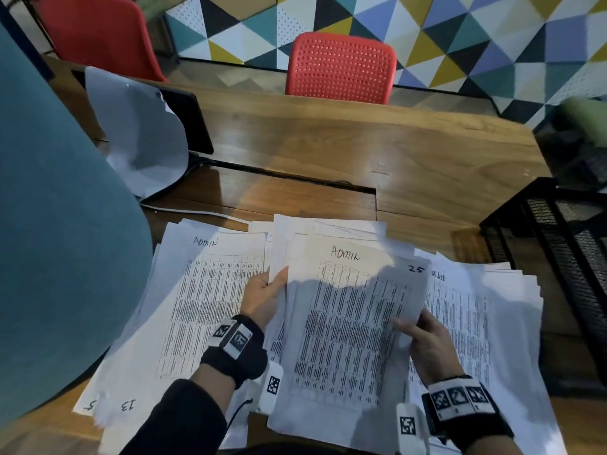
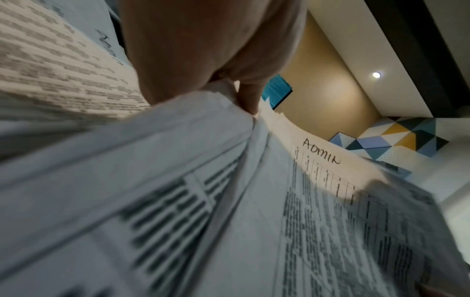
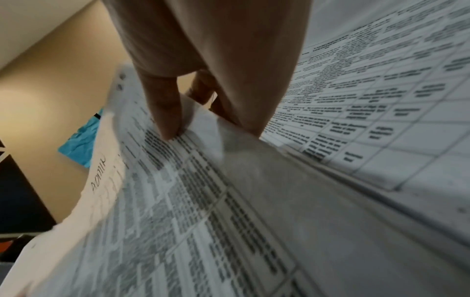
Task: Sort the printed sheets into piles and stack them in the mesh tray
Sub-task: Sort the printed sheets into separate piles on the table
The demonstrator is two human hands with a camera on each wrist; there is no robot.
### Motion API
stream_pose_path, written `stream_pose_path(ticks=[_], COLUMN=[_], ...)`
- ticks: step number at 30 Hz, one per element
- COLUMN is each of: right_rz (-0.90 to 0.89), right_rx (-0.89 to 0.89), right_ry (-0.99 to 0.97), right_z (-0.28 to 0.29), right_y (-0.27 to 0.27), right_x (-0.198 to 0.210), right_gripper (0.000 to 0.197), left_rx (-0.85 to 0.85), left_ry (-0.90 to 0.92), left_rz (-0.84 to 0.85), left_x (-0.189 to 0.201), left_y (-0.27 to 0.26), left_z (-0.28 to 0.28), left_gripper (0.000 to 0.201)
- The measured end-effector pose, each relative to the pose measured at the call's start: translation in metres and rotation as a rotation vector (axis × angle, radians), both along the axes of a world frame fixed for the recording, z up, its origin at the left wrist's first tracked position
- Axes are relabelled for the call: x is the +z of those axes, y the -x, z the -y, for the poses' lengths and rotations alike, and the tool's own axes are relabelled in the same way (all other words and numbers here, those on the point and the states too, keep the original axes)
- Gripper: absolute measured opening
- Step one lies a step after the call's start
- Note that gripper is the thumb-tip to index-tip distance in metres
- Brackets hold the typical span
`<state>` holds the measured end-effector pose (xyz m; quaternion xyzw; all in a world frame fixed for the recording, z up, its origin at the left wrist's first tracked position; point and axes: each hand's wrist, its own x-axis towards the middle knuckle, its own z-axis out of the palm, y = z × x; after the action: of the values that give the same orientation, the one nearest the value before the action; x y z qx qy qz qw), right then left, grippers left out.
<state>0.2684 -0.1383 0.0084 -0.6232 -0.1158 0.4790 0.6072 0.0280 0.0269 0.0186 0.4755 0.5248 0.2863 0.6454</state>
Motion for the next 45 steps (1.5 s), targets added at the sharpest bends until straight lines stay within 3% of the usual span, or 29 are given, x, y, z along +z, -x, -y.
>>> stream_pose_path(ticks=[2,4,6,9,10,13,16,18,21,23,24,27,29,31,38,40,42,45], right_rz=[0.005,0.008,0.012,-0.144,-0.144,0.134,0.096,0.049,0.002,-0.012,-0.031,-0.073,0.009,0.127,0.034,0.017,0.142,0.602], right_rx=[-0.043,-0.087,-0.078,0.028,0.045,0.022,0.030,0.038,0.007,-0.037,-0.063,-0.089,-0.041,0.007,-0.128,-0.133,-0.056,0.209], right_ry=[-0.040,-0.065,-0.083,-0.202,-0.184,0.095,0.079,0.099,0.115,0.106,0.084,0.026,0.069,0.096,-0.010,-0.008,0.166,0.624], right_z=[0.004,0.008,0.009,0.002,0.000,-0.003,0.000,0.000,-0.003,-0.004,-0.004,-0.004,-0.005,-0.008,-0.019,-0.026,-0.031,-0.026], right_y=[0.001,0.000,-0.001,-0.003,-0.003,-0.006,-0.005,-0.001,0.003,0.004,0.004,0.003,0.005,0.008,0.005,0.010,0.012,0.016], right_x=[-0.001,-0.004,-0.007,-0.003,-0.002,-0.009,-0.014,-0.009,-0.002,-0.001,-0.002,-0.008,-0.009,-0.003,0.018,0.024,0.024,0.007], right_gripper=[0.055,0.020,0.006,0.039,0.039,0.018,0.046,0.057,0.040,0.035,0.038,0.076,0.073,0.048,0.023,0.034,0.046,0.045], left_rx=[0.064,0.111,0.100,0.025,-0.016,-0.129,-0.168,-0.194,-0.241,-0.302,-0.315,-0.405,-0.560,-0.640,-0.470,-0.296,-0.113,0.064], left_ry=[0.066,0.077,0.075,0.115,0.122,0.142,0.181,0.202,0.206,0.265,0.246,0.206,0.204,0.142,0.005,0.004,-0.126,-0.281], left_rz=[-0.007,-0.004,0.056,0.148,0.150,0.207,0.229,0.178,0.094,0.126,0.136,0.146,0.171,0.100,-0.160,-0.105,-0.148,-0.504], left_x=[-0.004,-0.003,-0.002,0.003,0.005,0.015,0.021,0.018,0.021,0.024,0.033,0.047,0.048,0.052,0.052,0.058,0.071,0.072], left_y=[-0.002,-0.001,0.001,0.003,0.004,0.000,-0.001,0.001,0.002,0.002,0.000,-0.006,-0.009,-0.015,-0.011,-0.003,0.018,0.068], left_z=[0.000,-0.002,-0.002,-0.002,-0.001,0.004,0.004,0.002,0.001,0.004,0.008,0.023,0.029,0.032,0.031,0.023,0.003,-0.032], left_gripper=[0.047,0.045,0.039,0.027,0.026,0.021,0.015,0.032,0.073,0.101,0.105,0.123,0.104,0.077,0.052,0.035,0.023,0.027])
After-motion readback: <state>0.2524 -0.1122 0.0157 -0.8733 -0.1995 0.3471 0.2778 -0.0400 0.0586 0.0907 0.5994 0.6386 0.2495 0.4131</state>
